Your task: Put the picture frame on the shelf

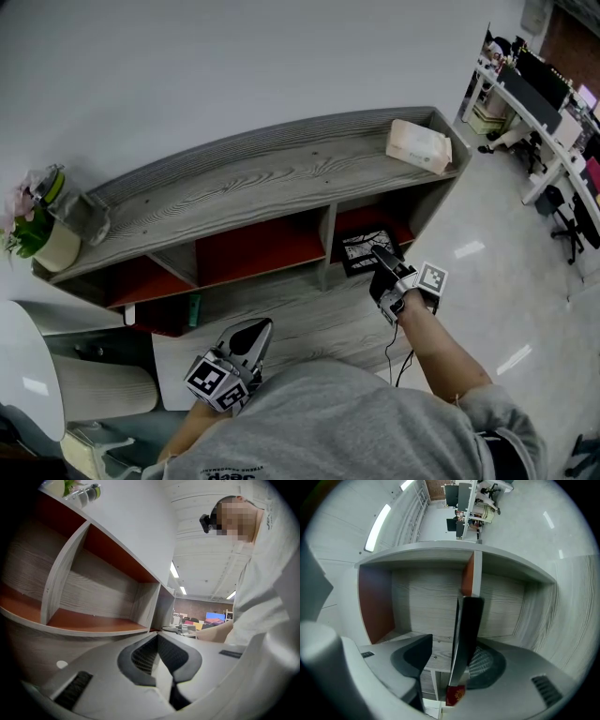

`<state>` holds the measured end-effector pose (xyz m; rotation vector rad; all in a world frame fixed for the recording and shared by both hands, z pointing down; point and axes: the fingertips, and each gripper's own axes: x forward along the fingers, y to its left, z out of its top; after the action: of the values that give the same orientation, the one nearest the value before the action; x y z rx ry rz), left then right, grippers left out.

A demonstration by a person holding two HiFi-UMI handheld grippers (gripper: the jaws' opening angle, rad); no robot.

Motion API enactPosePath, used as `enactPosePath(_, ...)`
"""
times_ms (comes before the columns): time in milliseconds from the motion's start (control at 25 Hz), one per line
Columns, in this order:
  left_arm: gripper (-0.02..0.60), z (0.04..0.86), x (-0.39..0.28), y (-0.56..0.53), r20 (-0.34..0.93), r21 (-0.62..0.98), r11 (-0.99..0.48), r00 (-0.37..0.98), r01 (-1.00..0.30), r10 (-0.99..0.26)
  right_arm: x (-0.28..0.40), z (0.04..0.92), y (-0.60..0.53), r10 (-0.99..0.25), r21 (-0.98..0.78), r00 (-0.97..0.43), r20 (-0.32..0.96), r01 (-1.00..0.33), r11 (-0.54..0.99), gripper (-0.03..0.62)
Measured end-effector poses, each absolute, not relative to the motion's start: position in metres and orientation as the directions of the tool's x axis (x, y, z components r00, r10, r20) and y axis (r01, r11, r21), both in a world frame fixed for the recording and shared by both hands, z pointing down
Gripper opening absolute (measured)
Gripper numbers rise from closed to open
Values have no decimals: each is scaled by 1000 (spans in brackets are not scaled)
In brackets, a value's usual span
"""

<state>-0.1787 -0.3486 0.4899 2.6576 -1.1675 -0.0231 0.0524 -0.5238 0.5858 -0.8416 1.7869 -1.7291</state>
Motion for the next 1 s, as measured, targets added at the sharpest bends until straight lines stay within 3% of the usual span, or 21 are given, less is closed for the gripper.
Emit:
enactPosePath(560, 15, 490, -178, -343, 73, 233, -659, 689, -715, -721, 62, 597, -502, -733, -993, -676, 75, -118, 8, 267)
enactPosePath(840, 15, 491, -174, -343, 74, 235, -664, 695, -709, -715, 92, 602, -466, -761, -874, -627, 166, -451, 180, 263)
enactPosePath(1000, 17, 492, -167, -342, 78, 231, -675, 705, -701, -705, 95, 588, -462, -786, -553, -580, 214, -735, 391, 123)
